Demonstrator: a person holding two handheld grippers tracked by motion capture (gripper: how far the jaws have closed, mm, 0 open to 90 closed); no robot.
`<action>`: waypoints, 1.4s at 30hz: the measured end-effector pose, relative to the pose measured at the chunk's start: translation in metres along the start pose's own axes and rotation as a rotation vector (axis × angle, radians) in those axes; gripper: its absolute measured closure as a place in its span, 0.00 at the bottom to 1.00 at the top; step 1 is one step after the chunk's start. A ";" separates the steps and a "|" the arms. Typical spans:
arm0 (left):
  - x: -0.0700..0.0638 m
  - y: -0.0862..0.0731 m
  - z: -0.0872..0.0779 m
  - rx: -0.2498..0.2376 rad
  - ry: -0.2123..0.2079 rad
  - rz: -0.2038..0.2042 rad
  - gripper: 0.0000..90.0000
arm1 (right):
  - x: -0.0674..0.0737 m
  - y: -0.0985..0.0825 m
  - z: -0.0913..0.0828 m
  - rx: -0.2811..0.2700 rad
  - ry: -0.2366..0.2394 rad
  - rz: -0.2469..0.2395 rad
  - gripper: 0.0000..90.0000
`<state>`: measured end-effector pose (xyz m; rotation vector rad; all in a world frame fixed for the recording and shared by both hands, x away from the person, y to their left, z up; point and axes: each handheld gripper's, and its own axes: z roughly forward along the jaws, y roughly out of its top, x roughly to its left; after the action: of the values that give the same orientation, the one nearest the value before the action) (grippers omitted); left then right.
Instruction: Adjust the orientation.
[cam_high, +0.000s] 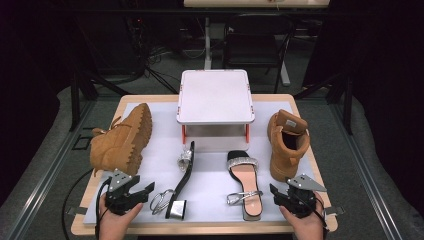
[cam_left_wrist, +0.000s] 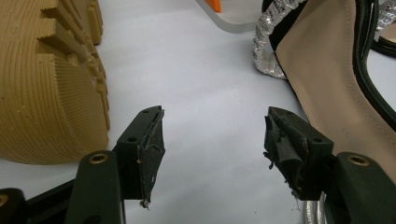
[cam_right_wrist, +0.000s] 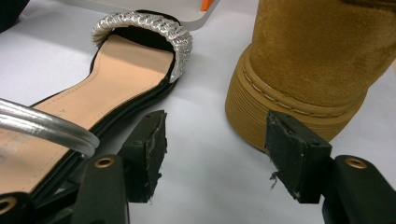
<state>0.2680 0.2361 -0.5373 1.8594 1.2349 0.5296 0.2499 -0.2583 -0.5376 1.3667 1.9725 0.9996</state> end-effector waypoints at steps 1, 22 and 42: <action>0.001 0.000 0.001 0.001 -0.001 -0.007 0.42 | 0.000 0.000 0.000 0.003 0.003 0.001 0.43; 0.001 -0.001 -0.005 -0.026 -0.024 -0.017 0.48 | -0.002 0.000 -0.001 0.007 0.009 0.015 0.47; -0.003 0.001 -0.010 -0.047 -0.072 -0.048 0.50 | -0.003 0.000 -0.001 0.008 0.017 0.030 0.45</action>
<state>0.2602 0.2368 -0.5303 1.7899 1.2067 0.4572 0.2502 -0.2614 -0.5373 1.4004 1.9759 1.0210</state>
